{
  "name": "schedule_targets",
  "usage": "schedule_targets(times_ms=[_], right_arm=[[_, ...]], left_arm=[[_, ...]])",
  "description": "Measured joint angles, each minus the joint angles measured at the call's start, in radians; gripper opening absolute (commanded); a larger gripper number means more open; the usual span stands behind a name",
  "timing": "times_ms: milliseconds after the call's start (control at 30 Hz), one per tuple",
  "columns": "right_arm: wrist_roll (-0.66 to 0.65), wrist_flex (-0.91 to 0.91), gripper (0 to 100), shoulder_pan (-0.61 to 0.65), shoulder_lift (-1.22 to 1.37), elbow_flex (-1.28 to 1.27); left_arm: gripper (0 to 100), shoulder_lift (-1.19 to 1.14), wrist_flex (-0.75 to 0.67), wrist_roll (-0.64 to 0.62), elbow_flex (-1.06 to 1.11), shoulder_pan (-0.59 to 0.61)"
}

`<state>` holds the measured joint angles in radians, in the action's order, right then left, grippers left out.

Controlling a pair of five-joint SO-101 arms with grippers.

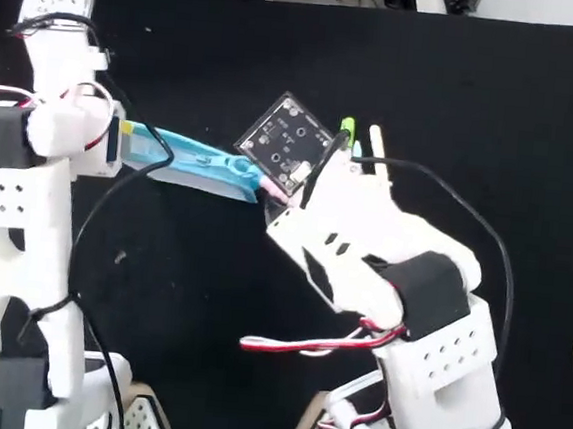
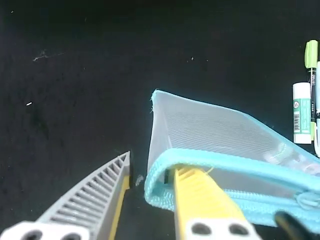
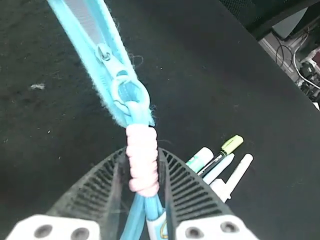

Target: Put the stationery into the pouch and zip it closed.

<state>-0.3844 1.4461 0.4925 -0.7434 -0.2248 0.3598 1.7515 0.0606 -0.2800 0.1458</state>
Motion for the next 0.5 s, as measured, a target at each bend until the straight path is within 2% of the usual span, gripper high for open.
schedule_targets(times_ms=[33, 67, 333, 500], right_arm=[[0.000, 0.000, 1.1, -0.009, 0.000, 0.000], [0.000, 0.000, 1.1, -0.020, 0.000, 0.000], [0.000, 0.000, 1.1, -0.157, 0.000, -0.002], [0.000, 0.000, 1.1, -0.181, 0.000, 0.002]], left_arm=[[2, 0.000, 0.000, -0.002, 0.000, -0.008], [4, 0.000, 0.000, -0.002, 0.000, -0.011], [3, 0.005, 0.002, -0.051, 0.021, -0.025], [3, 0.114, 0.002, -0.066, 0.087, -0.041]])
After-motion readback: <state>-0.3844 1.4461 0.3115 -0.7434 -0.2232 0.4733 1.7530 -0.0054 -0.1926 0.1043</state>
